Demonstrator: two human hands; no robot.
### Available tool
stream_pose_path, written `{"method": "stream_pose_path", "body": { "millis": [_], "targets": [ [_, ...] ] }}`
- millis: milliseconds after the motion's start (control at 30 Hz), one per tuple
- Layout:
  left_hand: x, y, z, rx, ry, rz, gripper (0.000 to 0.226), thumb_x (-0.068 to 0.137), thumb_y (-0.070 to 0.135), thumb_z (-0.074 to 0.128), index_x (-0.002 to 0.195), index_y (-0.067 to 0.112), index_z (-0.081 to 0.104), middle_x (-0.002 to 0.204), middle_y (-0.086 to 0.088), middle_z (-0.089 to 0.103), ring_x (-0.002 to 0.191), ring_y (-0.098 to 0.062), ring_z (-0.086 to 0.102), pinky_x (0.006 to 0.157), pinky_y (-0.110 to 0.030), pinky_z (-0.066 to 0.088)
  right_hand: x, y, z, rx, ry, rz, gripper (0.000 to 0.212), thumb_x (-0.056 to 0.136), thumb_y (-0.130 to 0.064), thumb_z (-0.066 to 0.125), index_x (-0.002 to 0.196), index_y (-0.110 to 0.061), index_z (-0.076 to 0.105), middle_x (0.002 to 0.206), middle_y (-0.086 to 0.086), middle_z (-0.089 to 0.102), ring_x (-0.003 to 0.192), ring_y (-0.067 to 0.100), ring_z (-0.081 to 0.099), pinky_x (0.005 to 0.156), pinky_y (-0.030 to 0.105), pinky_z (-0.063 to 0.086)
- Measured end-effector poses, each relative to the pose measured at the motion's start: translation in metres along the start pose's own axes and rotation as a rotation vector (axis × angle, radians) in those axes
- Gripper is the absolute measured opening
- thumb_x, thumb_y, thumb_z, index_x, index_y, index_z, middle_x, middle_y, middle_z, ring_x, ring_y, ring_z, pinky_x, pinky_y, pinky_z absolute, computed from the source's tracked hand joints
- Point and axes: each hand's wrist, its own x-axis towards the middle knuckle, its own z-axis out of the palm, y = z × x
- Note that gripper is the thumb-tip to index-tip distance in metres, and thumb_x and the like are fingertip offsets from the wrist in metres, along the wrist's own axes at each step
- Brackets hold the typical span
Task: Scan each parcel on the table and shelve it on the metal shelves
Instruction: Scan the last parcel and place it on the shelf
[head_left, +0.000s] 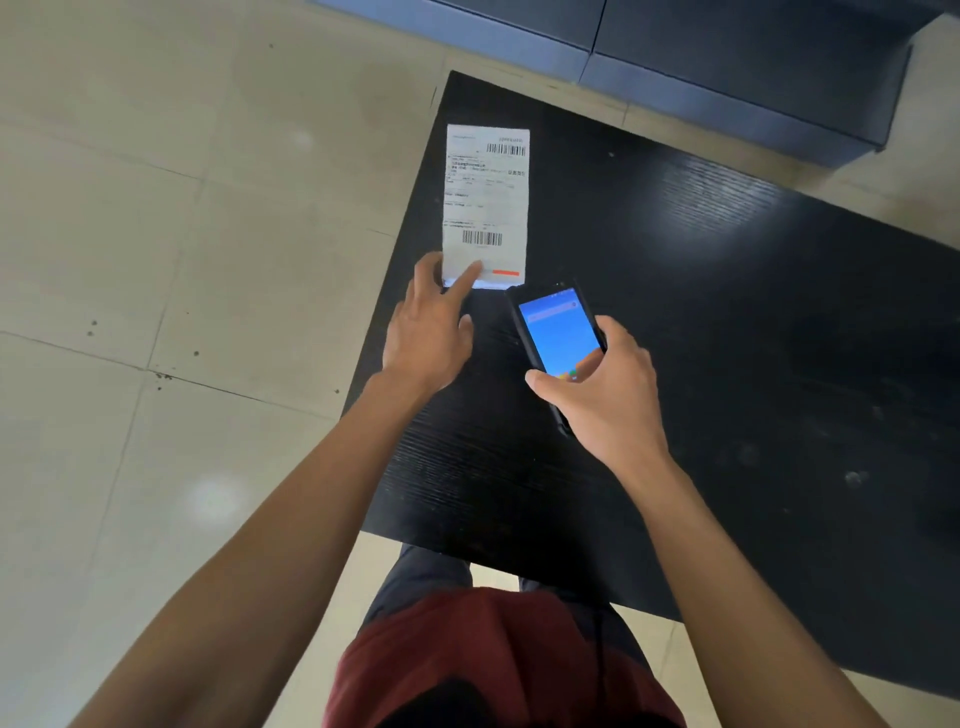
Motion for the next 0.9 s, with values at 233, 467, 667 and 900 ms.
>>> {"method": "stream_pose_path", "body": {
  "millis": [233,467,667,900],
  "targets": [
    [-0.008,0.000,0.006,-0.055,-0.008,0.016,0.058,0.096,0.020,0.059,0.151,0.031,0.047,0.138,-0.008,0.039,0.117,-0.026,0.051,0.089,-0.048,0.055,-0.005,-0.012,-0.018,-0.140,-0.054,0.002,0.079,0.068,-0.055,0.079,0.131,-0.015,0.050,0.107,-0.001,0.060,0.111,0.023,0.053,0.082,0.044,0.053],
    [-0.010,0.000,0.009,-0.031,-0.037,0.038,0.057,0.099,0.023,0.058,0.153,0.032,0.044,0.140,-0.010,0.039,0.124,-0.027,0.047,0.095,-0.050,0.053,-0.011,-0.017,-0.019,-0.207,-0.051,-0.029,0.080,0.068,-0.057,0.078,0.130,-0.017,0.048,0.106,-0.002,0.059,0.106,0.020,0.055,0.072,0.037,0.048],
    [-0.015,0.004,0.009,-0.024,-0.032,0.022,0.058,0.102,0.025,0.058,0.156,0.032,0.039,0.146,-0.009,0.037,0.128,-0.026,0.047,0.097,-0.046,0.053,-0.013,-0.016,-0.015,-0.233,-0.034,-0.024,0.085,0.067,-0.059,0.077,0.134,-0.015,0.048,0.108,-0.004,0.058,0.108,0.020,0.053,0.072,0.038,0.048],
    [-0.010,0.004,0.006,0.003,-0.046,0.025,0.055,0.100,0.024,0.056,0.154,0.032,0.043,0.142,-0.011,0.040,0.129,-0.029,0.044,0.096,-0.051,0.051,-0.014,-0.011,-0.014,-0.256,-0.037,-0.008,0.075,0.064,-0.057,0.077,0.122,-0.017,0.051,0.106,-0.004,0.056,0.105,0.020,0.052,0.064,0.033,0.038]
  ]
}}
